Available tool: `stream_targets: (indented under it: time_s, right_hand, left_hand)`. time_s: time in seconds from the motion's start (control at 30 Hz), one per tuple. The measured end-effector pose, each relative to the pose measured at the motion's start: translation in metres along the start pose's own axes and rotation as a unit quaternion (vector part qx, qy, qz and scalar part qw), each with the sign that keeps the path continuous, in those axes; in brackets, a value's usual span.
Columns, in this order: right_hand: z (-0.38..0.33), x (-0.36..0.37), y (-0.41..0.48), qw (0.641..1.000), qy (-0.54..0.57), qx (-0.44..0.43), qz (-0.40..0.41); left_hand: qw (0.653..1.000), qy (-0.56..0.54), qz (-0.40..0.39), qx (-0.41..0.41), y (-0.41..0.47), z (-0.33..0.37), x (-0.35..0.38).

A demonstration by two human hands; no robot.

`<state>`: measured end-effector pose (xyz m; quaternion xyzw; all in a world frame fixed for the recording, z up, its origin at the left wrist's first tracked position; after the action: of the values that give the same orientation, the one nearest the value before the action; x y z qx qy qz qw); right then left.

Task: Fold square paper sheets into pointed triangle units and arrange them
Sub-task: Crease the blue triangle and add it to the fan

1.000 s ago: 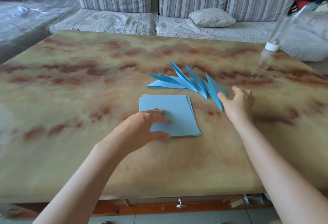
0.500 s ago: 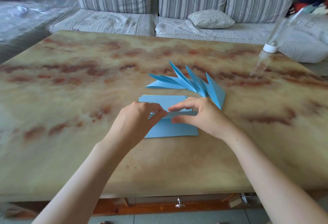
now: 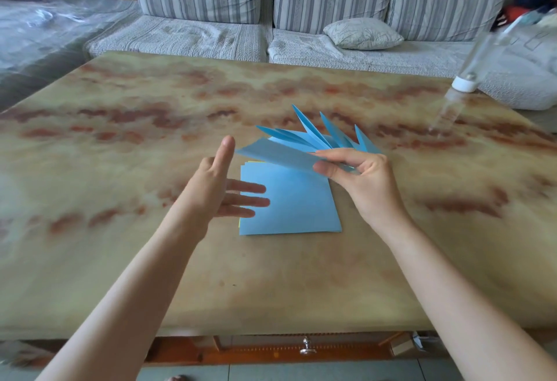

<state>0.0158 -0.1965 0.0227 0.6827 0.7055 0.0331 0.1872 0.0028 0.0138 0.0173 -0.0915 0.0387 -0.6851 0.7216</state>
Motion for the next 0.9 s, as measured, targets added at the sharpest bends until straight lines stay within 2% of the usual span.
stream_targets:
  time_s: [0.1,0.23,0.37,0.43,0.6,0.73,0.8,0.9]
  right_hand:
    - [-0.003,0.003,-0.003,0.997,0.02,-0.015,-0.077]
    - [-0.002,0.003,-0.005,0.992,0.026,0.001,-0.125]
    - [0.006,-0.002,-0.003,0.993,-0.074,0.01,-0.09]
    - [0.008,-0.001,-0.002,0.994,-0.071,0.04,-0.069]
    - [0.006,-0.001,0.0,0.988,0.087,0.126,-0.002]
    - [0.016,0.001,0.0,0.959,0.204,0.193,0.032]
    - [0.017,0.003,0.0,0.943,0.261,0.207,0.027]
    - [0.017,0.004,0.003,0.94,0.273,0.201,0.031]
  left_hand:
    - [0.987,-0.143,-0.032,-0.059,0.001,0.002,0.002]
    - [0.957,-0.278,-0.027,-0.073,0.002,0.005,0.001]
    - [0.966,-0.254,0.009,-0.044,0.004,0.003,-0.002]
    - [0.969,-0.246,0.006,-0.032,0.004,0.003,-0.003]
    - [0.96,-0.279,-0.019,-0.019,0.0,0.004,0.002]
    - [0.953,-0.299,-0.033,-0.03,-0.004,0.005,0.005]
    - [0.956,-0.29,-0.035,-0.029,-0.005,0.006,0.005]
    - [0.957,-0.287,-0.036,-0.033,-0.006,0.006,0.006]
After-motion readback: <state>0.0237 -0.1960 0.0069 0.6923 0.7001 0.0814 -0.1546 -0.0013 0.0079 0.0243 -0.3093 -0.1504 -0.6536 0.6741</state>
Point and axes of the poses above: each hand's wrist, its own y-axis towards the middle knuckle, its own x-axis out of the palm, z = x × y, the point moved 2 cm from there along y, towards the middle knuckle, and after that the axes turned 5 degrees about x, right-handed, at the moved point
